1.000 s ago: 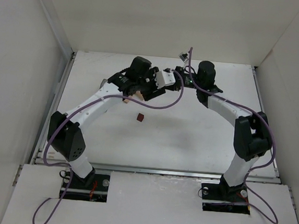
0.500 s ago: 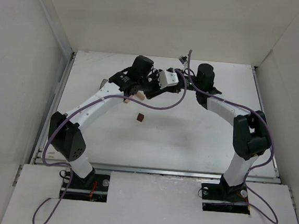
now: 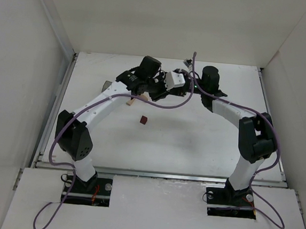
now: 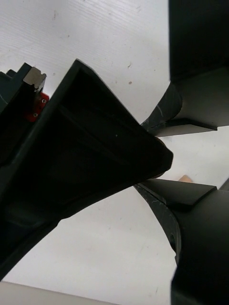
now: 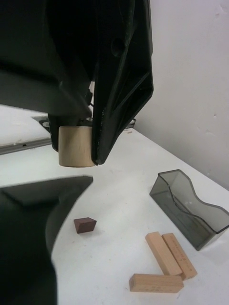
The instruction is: Build the wood block tower
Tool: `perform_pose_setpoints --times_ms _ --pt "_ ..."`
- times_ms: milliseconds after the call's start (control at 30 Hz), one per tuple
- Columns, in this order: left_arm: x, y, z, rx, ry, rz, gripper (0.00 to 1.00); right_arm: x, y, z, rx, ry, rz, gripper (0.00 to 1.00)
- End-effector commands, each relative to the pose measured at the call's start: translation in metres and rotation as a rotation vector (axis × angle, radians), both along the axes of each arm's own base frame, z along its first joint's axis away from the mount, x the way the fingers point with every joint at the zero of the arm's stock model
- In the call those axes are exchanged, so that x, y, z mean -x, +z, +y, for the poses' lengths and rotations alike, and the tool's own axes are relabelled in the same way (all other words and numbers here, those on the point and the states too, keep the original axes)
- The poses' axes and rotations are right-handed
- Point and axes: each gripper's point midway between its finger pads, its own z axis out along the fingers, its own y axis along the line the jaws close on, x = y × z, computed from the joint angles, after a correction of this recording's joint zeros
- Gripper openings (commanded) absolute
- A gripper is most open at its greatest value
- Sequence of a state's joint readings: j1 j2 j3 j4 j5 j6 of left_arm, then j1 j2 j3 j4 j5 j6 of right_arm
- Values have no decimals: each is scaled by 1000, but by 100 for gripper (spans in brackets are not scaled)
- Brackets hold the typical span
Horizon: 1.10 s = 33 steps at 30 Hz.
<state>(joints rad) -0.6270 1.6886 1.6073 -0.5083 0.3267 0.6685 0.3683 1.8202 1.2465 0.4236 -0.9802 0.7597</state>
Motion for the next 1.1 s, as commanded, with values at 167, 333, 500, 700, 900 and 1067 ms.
perform_pose_setpoints --times_ms 167,333,500,700,900,1067 --pt "-8 8 12 61 61 59 0 -20 -29 -33 75 -111 81 83" --pt "-7 -23 25 12 95 142 0 -43 -52 -87 143 -301 176 83" --pt "-11 -67 25 -56 145 256 0 -59 -87 -167 415 -651 259 83" --pt "-26 -109 5 -50 187 314 0 -54 -72 -249 545 -964 269 83" --pt "-22 -139 -16 -24 171 386 0 -41 -52 -285 582 -1106 231 83" --pt "-15 -168 -16 -31 176 439 3 -36 -50 -288 617 -1099 218 83"
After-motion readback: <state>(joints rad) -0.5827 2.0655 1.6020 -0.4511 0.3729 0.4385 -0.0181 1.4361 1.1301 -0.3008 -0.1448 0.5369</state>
